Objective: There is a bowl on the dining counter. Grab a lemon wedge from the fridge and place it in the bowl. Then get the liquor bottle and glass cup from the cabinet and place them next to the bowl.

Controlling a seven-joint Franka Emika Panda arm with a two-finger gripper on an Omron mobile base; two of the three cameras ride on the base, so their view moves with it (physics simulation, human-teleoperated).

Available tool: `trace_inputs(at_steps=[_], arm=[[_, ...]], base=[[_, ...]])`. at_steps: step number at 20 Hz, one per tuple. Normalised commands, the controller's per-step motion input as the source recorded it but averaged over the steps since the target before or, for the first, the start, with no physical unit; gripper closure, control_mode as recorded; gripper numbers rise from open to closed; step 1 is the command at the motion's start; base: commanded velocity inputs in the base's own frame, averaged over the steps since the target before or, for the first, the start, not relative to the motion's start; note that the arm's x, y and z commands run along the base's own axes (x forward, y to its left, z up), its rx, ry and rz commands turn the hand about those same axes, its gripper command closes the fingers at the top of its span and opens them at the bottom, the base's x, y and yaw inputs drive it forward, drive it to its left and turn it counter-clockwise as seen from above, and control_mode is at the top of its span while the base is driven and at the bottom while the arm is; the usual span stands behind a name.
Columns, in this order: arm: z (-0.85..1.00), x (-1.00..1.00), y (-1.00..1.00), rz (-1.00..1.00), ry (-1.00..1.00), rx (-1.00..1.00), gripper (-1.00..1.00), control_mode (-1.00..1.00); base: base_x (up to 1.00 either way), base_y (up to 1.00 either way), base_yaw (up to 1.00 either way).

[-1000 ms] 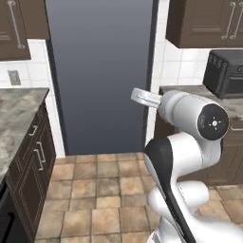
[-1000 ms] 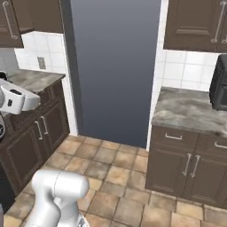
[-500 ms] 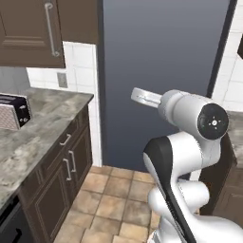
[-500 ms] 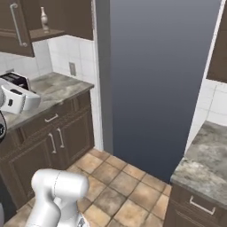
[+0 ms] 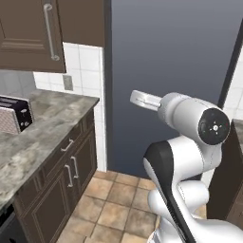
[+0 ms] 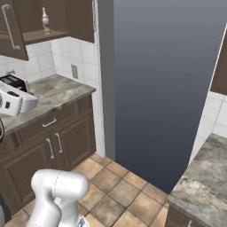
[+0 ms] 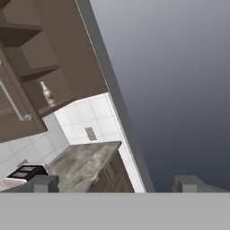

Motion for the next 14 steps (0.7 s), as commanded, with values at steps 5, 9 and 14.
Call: trace_inputs(at_steps=[5, 9, 14], arm=[[0.0, 0.0, 0.0, 0.0, 0.0, 0.0, -1.0, 1.0], [0.0, 0.0, 0.0, 0.0, 0.0, 0.0, -1.0, 1.0], [0.0, 0.0, 0.0, 0.0, 0.0, 0.0, -1.0, 1.0]], base=[[0.63, 0.0, -0.09], [0.52, 0.0, -0.15], [0.7, 0.07, -0.1]])
